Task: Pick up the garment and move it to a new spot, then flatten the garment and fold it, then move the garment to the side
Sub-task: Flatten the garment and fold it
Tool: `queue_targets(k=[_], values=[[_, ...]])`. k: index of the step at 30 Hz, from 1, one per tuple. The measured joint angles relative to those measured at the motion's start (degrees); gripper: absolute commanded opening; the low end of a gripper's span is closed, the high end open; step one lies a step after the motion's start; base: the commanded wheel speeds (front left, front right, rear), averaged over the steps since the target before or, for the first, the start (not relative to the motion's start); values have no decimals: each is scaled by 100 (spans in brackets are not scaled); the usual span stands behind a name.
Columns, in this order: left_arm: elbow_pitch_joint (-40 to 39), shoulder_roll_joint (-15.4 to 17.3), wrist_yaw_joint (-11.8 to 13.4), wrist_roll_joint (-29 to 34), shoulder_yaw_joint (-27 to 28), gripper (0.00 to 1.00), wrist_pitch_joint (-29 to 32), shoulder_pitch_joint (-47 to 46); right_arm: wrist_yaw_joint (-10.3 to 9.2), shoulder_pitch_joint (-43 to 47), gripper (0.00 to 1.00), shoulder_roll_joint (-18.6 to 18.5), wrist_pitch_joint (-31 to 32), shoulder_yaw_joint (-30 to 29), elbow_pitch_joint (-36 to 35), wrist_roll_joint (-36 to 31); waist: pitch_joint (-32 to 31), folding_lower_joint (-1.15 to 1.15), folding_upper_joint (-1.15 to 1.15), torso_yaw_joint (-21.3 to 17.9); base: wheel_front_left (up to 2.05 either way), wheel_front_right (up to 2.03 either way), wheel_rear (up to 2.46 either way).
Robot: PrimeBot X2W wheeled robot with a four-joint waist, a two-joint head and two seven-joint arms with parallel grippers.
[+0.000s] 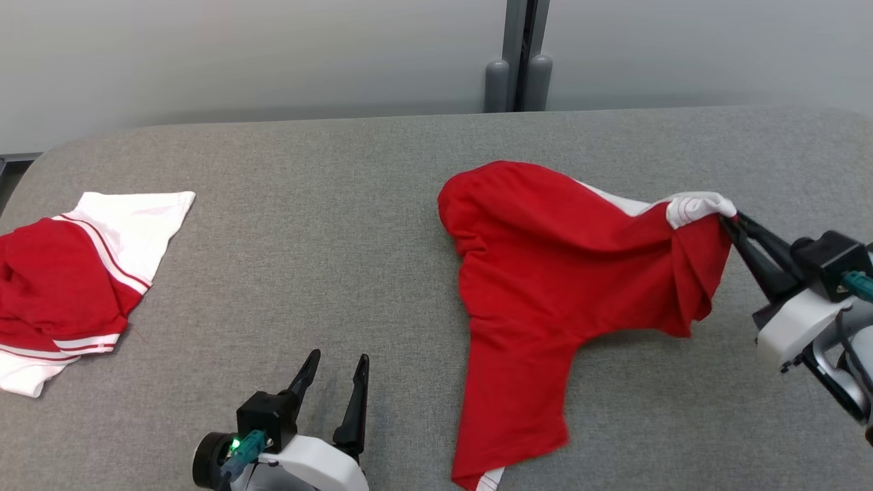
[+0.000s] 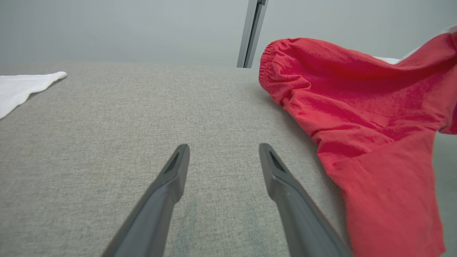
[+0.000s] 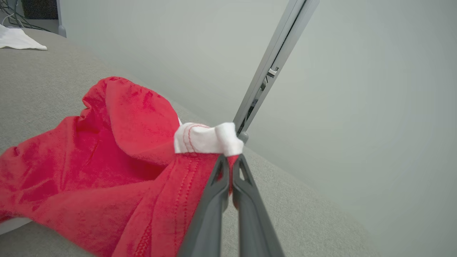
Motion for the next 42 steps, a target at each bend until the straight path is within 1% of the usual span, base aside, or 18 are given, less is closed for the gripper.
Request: queue_targets(k=[4,8,10,14,15,16,17,18,20,22,25,26,28,31,34,38,42], values=[[31,2,-23,-40,-67,100,0,0,0,-285,0,73,0,-465,-82,-307,-35,0,0,23,0,0,0],[84,3,-30,-40,-112,100,0,6,0,-376,0,320,-1,-893,-118,-434,-65,0,0,81,0,0,0],[99,1,-30,-40,-111,100,0,17,0,-290,0,423,-1,-985,102,-464,-93,0,0,116,0,0,0],[156,2,-31,-37,-110,100,0,62,0,137,0,579,1,-1218,871,-506,-113,0,0,181,0,0,0],[162,1,-33,-30,-102,100,0,71,0,182,8,593,0,-1324,1021,-521,-108,0,0,194,0,0,0],[170,2,-42,-21,-89,100,0,82,0,218,10,615,-1,-1449,1135,-522,-100,0,0,200,0,0,0],[176,3,-44,-3,-70,100,0,92,1,248,8,641,0,-1577,1259,-543,-89,0,0,201,0,0,0],[176,3,-44,-3,-70,100,0,92,1,248,28,641,0,-1577,1259,-543,-89,0,0,201,0,0,0],[192,3,-47,22,-29,100,0,98,1,291,100,673,0,-1947,1582,-637,-65,0,0,194,0,0,0],[208,4,-47,57,-4,100,0,102,0,346,100,682,1,-2319,1774,-843,-58,0,0,178,0,0,0],[221,3,-47,66,5,100,0,118,0,363,100,798,-1,-2769,1753,-1114,-85,0,0,158,0,0,0],[223,4,-47,66,11,100,0,134,0,396,100,857,-1,-2796,1694,-1234,-97,0,0,149,0,0,0],[223,3,-47,66,14,100,0,143,0,536,100,1033,-1,-2827,1585,-1272,-123,0,0,128,0,0,0],[227,2,-47,62,13,100,0,149,0,678,100,1187,0,-2785,1424,-1333,-157,0,0,96,0,0,0],[225,2,-47,60,9,100,0,153,0,787,100,1360,-1,-2472,1211,-1300,-169,0,0,87,0,0,0],[223,3,-48,46,-19,100,0,153,0,1053,100,1595,0,-1603,797,-1024,-172,0,0,126,0,0,0],[214,0,-47,-8,-46,100,0,152,0,1295,100,1624,0,-702,392,-622,-154,0,0,188,0,0,0]])
